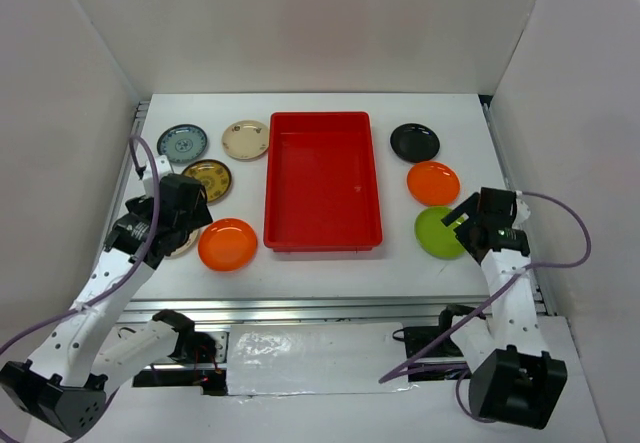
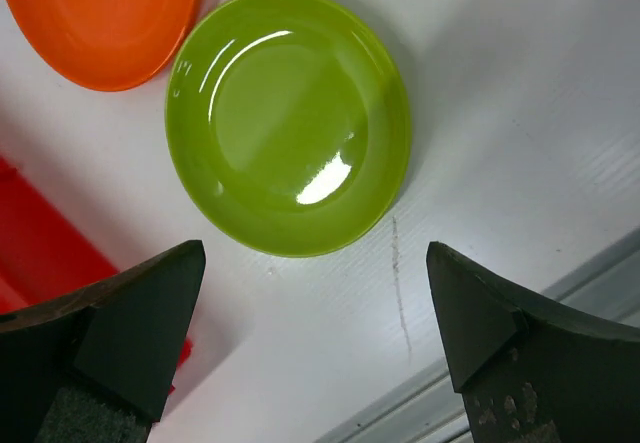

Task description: Place the plates into the plastic bin on the countertop

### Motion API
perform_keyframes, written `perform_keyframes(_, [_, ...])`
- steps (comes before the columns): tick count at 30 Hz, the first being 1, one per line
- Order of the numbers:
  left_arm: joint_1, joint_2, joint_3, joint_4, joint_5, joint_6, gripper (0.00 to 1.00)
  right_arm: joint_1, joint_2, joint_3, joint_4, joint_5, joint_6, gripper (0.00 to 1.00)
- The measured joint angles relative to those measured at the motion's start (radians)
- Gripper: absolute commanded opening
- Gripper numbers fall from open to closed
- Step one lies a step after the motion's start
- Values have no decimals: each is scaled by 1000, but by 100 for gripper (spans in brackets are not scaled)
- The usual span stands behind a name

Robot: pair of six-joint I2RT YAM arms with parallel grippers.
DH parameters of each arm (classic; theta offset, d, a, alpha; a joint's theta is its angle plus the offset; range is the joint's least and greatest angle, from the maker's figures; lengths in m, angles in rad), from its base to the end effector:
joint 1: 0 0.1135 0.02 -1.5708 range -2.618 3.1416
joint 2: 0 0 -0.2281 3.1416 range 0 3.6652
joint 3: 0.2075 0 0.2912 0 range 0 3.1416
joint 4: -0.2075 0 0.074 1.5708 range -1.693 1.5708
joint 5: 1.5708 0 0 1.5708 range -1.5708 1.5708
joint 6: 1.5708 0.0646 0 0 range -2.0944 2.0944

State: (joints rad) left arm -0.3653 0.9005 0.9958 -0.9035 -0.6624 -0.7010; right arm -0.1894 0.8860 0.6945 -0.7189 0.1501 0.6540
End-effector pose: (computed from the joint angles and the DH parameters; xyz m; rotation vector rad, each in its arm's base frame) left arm 0.2407 -0.0495 0.2887 -0.6556 2.0837 0.1999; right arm 0.2451 -0.0568 0.1859 1.0674 2.2240 0.0141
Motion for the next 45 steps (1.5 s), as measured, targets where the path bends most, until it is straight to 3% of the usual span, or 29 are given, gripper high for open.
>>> perform_keyframes(7, [1,10,0,7,34,22,99,-115,-20,-173,147,-142,78,100])
perform_keyframes(12, [1,-18,0,20,43,25,99,-145,65,-253,278,-201,141,93])
perform_keyframes(17, [1,-31,0,22,44,25,99,-160,151,-277,366,-211,185,74])
perform_keyframes(21, [1,-39,0,23,45,25,99,-169,197,-291,425,-216,212,37])
perform_keyframes(23, [1,-40,0,23,45,25,99,-173,214,-299,448,-217,227,35])
perform_keyframes(26, [1,-40,0,23,45,25,99,-178,224,-307,475,-223,237,23])
perform_keyframes(30, [1,-40,0,23,45,25,99,-189,216,-322,498,-239,253,0])
perform_keyframes(35, [0,-42,0,23,45,24,99,-190,108,-334,481,-258,286,0])
perform_keyframes(40, [1,-45,0,22,44,24,99,-144,-192,-340,337,-191,362,0])
perform_keyframes(43, [1,-46,0,22,43,24,99,-93,-279,-259,275,-157,393,0])
perform_keyframes(45, [0,-45,0,22,43,24,99,-45,-249,-171,269,-147,397,0])
